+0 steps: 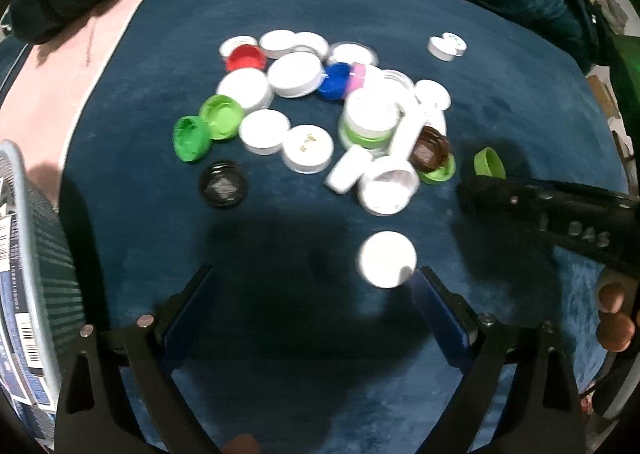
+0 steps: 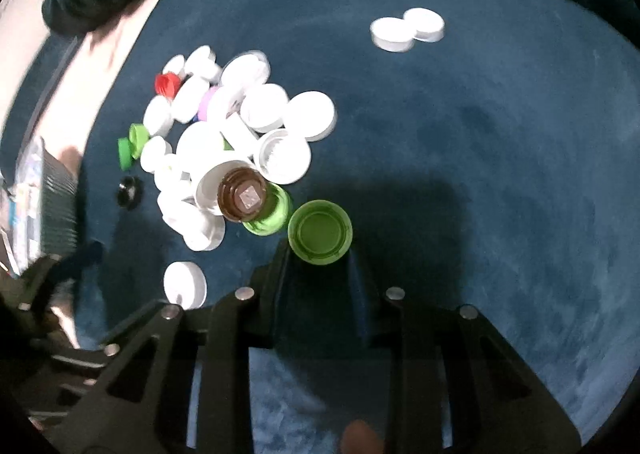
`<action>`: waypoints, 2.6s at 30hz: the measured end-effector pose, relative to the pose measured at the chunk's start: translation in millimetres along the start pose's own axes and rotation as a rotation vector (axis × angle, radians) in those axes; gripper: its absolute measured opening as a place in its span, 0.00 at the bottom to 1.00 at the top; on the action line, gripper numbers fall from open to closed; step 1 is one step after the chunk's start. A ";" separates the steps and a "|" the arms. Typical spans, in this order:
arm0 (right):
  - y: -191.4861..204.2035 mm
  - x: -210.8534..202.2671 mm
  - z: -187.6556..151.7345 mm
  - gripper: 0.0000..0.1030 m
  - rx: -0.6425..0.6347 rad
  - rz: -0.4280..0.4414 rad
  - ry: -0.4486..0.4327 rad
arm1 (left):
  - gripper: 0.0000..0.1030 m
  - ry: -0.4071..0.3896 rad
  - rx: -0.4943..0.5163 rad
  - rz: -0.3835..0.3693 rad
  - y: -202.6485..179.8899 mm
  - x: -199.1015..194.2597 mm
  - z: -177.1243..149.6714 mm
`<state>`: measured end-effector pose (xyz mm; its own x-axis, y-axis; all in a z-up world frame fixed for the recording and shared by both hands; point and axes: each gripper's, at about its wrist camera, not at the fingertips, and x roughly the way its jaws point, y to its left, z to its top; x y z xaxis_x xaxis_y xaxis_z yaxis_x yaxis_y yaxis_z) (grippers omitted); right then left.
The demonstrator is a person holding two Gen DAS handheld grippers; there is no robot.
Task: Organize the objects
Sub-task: 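Grasp a white cap with the left gripper while the right grasps a green cap, then carry both caps over the basket and open both grippers inside, then move both tools back over the cap pile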
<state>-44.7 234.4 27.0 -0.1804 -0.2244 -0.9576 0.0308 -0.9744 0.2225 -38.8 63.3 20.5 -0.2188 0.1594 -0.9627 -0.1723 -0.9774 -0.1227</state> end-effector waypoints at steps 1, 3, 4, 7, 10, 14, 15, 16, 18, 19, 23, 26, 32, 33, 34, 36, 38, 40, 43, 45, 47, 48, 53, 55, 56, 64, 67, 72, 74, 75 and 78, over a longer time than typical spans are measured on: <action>-6.6 -4.7 -3.4 0.27 0.021 0.009 -0.001 | 0.89 -0.002 0.009 -0.008 -4.0 0.5 -0.2; -16.0 -8.4 1.3 0.27 0.042 0.004 -0.004 | 0.88 -0.009 0.033 -0.022 -14.5 2.7 1.5; -12.1 -6.3 7.4 0.27 0.046 0.001 -0.005 | 0.84 -0.017 0.042 -0.030 -18.5 2.9 2.5; -5.0 -11.1 -6.5 0.27 0.047 -0.003 -0.008 | 0.44 -0.023 0.064 -0.061 -26.2 5.2 5.5; -3.4 -13.1 0.3 0.27 0.043 -0.002 -0.014 | 0.31 0.010 0.063 -0.082 -24.8 8.5 5.1; 8.3 -21.6 6.5 0.27 0.042 0.006 -0.036 | 0.31 -0.013 0.028 -0.091 -14.6 -2.9 9.5; 11.4 -22.9 7.3 0.27 0.040 0.008 -0.040 | 0.31 -0.021 0.015 -0.090 -10.7 -7.8 10.7; 14.5 -25.0 7.2 0.27 0.037 0.011 -0.044 | 0.31 -0.029 0.002 -0.089 -6.1 -13.4 11.4; 20.3 -33.6 5.8 0.27 0.028 0.024 -0.055 | 0.31 -0.049 -0.023 -0.082 3.9 -26.5 13.3; 26.2 -36.5 5.9 0.27 0.018 0.028 -0.061 | 0.31 -0.053 -0.033 -0.071 10.0 -34.6 12.9; 62.6 -52.2 7.6 0.27 -0.053 0.033 -0.096 | 0.31 -0.065 -0.064 0.034 38.4 -68.7 12.1; 96.1 -62.4 8.4 0.27 -0.119 0.047 -0.124 | 0.31 -0.098 -0.123 0.058 72.3 -97.9 10.3; 175.0 -83.0 9.0 0.27 -0.258 0.115 -0.183 | 0.31 -0.209 -0.286 0.120 159.8 -156.6 -0.6; 187.1 -85.0 9.9 0.27 -0.271 0.133 -0.190 | 0.31 -0.217 -0.306 0.138 169.8 -160.4 -2.5; 196.5 -85.5 11.1 0.27 -0.278 0.151 -0.194 | 0.31 -0.227 -0.328 0.155 182.0 -165.9 -5.8; 220.0 -85.9 14.7 0.27 -0.292 0.204 -0.193 | 0.31 -0.256 -0.385 0.179 210.8 -176.4 -12.5; 243.5 -81.1 20.5 0.27 -0.304 0.248 -0.179 | 0.31 -0.276 -0.436 0.192 234.5 -183.5 -18.0; 264.3 -72.1 26.9 0.27 -0.309 0.280 -0.155 | 0.31 -0.283 -0.481 0.196 256.0 -185.7 -23.3; 292.6 -53.3 39.6 0.27 -0.286 0.336 -0.114 | 0.31 -0.272 -0.539 0.188 281.6 -179.1 -28.9; 308.5 -39.6 48.6 0.27 -0.270 0.333 -0.086 | 0.31 -0.272 -0.564 0.182 293.8 -175.6 -31.6; 320.2 -24.3 56.2 0.27 -0.255 0.334 -0.047 | 0.31 -0.272 -0.579 0.183 301.5 -171.2 -30.7; 324.1 -17.7 59.4 0.27 -0.246 0.331 -0.032 | 0.31 -0.275 -0.585 0.186 304.8 -169.7 -30.1; 332.4 3.7 69.1 0.28 -0.208 0.316 0.007 | 0.31 -0.288 -0.601 0.179 312.1 -162.1 -25.4; 330.7 9.2 71.8 0.28 -0.177 0.327 0.016 | 0.31 -0.278 -0.610 0.179 314.5 -158.4 -25.8; 328.1 11.3 73.1 0.28 -0.155 0.349 0.024 | 0.32 -0.272 -0.615 0.177 314.7 -156.9 -26.3; 312.3 7.6 74.1 0.94 -0.066 0.413 0.019 | 0.97 -0.240 -0.617 0.269 310.5 -167.3 -29.2; 312.7 6.9 73.7 0.96 -0.081 0.379 0.016 | 0.97 -0.224 -0.592 0.306 308.1 -169.7 -31.2; 314.3 4.3 71.5 0.98 -0.129 0.324 0.004 | 0.97 -0.197 -0.588 0.350 310.2 -172.2 -36.1; 313.2 3.1 70.7 1.00 -0.143 0.305 -0.002 | 0.97 -0.197 -0.600 0.350 311.6 -174.0 -38.2; 312.8 2.4 70.5 1.00 -0.149 0.299 -0.004 | 0.97 -0.197 -0.602 0.348 312.2 -174.5 -37.9; 310.9 -0.6 69.6 1.00 -0.161 0.289 -0.005 | 0.97 -0.192 -0.597 0.346 309.9 -173.3 -37.4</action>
<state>-103.4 -67.6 109.4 -0.1465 -0.4919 -0.8583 0.2362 -0.8599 0.4525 -18.4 -272.4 140.3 -0.3408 -0.2059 -0.9173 0.4808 -0.8766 0.0181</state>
